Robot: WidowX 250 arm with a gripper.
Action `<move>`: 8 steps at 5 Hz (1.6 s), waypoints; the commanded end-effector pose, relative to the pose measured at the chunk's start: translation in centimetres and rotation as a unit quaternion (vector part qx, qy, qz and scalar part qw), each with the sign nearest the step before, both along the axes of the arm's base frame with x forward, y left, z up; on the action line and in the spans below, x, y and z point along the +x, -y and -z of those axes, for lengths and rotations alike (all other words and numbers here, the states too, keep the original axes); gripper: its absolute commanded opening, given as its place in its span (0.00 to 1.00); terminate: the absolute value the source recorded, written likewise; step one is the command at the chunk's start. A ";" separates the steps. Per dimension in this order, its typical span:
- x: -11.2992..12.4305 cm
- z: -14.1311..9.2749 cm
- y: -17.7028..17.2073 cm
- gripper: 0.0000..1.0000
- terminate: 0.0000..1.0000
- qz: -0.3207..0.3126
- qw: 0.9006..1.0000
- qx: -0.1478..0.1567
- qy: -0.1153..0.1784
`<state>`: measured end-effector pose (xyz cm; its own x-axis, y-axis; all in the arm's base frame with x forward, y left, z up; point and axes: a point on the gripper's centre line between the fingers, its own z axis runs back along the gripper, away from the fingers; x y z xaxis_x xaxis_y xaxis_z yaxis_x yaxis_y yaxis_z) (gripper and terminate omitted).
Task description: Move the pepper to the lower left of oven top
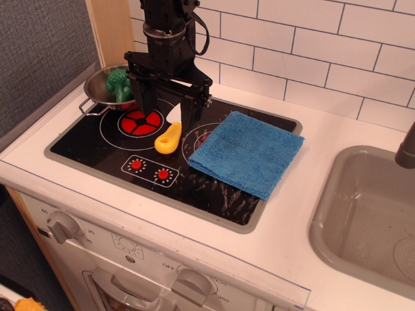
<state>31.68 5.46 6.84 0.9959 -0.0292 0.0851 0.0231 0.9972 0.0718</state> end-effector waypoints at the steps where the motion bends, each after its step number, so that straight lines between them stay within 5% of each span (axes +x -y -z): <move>1: 0.0 0.0 0.0 1.00 0.00 0.000 1.000 0.000 0.000; 4: 2.0 -2.4 -9.0 1.00 0.00 -0.102 0.994 0.013 0.021; 8: 2.4 0.4 -13.7 1.00 0.00 -0.175 0.984 0.025 0.011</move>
<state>33.80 18.78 4.32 0.9466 0.3176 0.0555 -0.3219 0.9405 0.1085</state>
